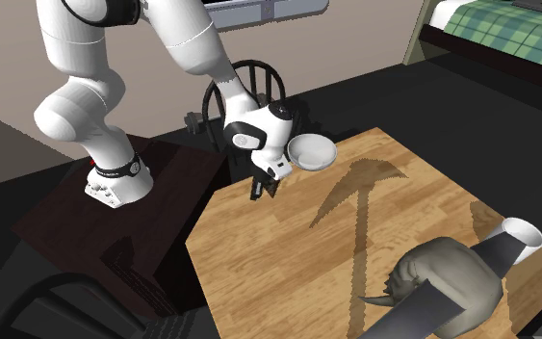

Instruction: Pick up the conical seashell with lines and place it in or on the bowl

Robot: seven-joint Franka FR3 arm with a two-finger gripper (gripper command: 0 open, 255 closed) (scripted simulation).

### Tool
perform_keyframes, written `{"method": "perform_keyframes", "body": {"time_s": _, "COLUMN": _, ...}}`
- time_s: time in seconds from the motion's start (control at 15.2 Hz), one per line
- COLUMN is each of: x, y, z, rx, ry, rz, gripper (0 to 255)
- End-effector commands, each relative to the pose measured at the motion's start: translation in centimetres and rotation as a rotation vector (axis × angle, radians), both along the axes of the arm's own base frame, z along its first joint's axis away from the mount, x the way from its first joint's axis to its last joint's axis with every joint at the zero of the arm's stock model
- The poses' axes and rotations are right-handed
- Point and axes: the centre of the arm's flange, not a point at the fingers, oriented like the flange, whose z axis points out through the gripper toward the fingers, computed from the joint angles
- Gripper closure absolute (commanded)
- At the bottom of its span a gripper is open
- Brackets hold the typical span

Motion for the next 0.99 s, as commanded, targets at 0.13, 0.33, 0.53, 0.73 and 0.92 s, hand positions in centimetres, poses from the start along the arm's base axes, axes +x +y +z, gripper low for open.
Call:
{"method": "perform_keyframes", "body": {"time_s": 0.13, "x": 0.0, "y": 0.0, "z": 0.0, "rx": 0.000, "ry": 0.000, "rz": 0.000, "gripper": 255}}
{"method": "perform_keyframes", "body": {"time_s": 0.33, "x": 0.0, "y": 0.0, "z": 0.0, "rx": 0.000, "ry": 0.000, "rz": 0.000, "gripper": 255}}
{"method": "perform_keyframes", "body": {"time_s": 0.53, "x": -0.7, "y": 1.0, "z": 0.6, "rx": 0.012, "ry": -0.032, "rz": 0.005, "gripper": 0}}
{"method": "perform_keyframes", "body": {"time_s": 0.73, "x": -2.9, "y": 4.1, "z": 2.3, "rx": 0.049, "ry": -0.126, "rz": 0.021, "gripper": 0}}
{"method": "perform_keyframes", "body": {"time_s": 0.92, "x": -5.3, "y": 7.1, "z": 3.9, "rx": 0.085, "ry": -0.221, "rz": 0.038, "gripper": 0}}
